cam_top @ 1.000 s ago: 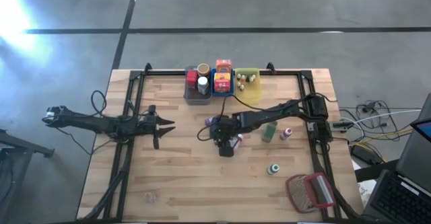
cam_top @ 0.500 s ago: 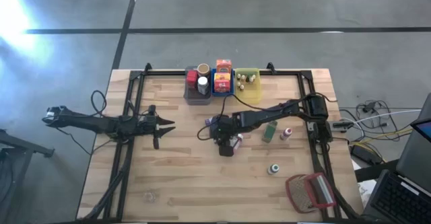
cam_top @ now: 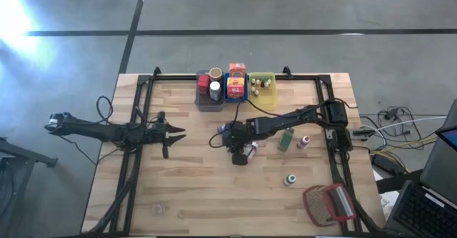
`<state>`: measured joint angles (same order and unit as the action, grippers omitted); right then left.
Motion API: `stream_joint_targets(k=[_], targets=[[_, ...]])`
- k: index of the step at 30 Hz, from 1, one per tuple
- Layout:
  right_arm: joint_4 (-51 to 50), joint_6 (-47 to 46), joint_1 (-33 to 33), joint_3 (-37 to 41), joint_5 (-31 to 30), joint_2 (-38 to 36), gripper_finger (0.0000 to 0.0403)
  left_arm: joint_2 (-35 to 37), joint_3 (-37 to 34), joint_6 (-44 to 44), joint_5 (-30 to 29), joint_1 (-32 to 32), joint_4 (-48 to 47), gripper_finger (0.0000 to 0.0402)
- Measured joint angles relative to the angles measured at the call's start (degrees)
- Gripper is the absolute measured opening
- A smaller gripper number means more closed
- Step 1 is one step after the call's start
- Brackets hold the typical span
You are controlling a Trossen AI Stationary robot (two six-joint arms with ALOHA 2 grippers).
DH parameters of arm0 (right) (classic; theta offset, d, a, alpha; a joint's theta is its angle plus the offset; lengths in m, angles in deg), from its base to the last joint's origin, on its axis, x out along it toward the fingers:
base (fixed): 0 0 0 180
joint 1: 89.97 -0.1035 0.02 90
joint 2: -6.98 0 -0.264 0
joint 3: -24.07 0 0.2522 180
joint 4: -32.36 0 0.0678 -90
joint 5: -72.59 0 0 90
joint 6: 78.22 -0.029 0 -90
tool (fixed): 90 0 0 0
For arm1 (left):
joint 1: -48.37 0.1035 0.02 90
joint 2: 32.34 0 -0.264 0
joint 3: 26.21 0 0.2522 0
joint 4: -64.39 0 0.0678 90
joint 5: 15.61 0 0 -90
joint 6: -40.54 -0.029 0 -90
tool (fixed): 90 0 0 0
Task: Pick & Place Kitchen Items
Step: Put the black food coloring bottle into the yellow bin
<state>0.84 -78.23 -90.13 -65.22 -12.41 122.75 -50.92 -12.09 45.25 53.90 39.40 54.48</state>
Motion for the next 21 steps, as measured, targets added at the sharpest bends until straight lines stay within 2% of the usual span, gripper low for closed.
stream_joint_targets(k=[8, 16, 21], targets=[[0.0, -0.01, 0.07, 0.0, -0.02, 0.0, 0.0098, 0.0, 0.0, 0.0, 0.0, 0.01, -0.01, 0.0108], [0.01, -0.02, 0.07, 0.0, -0.02, -0.35, 0.0069, 0.0, 0.0, 0.01, 0.0, 0.0, -0.01, 0.0108], [-0.91, -0.3, 0.07, 0.0, -0.09, -2.07, 0.0077, 0.01, 0.0, 0.0, 0.0, 0.02, -0.01, 0.0108]])
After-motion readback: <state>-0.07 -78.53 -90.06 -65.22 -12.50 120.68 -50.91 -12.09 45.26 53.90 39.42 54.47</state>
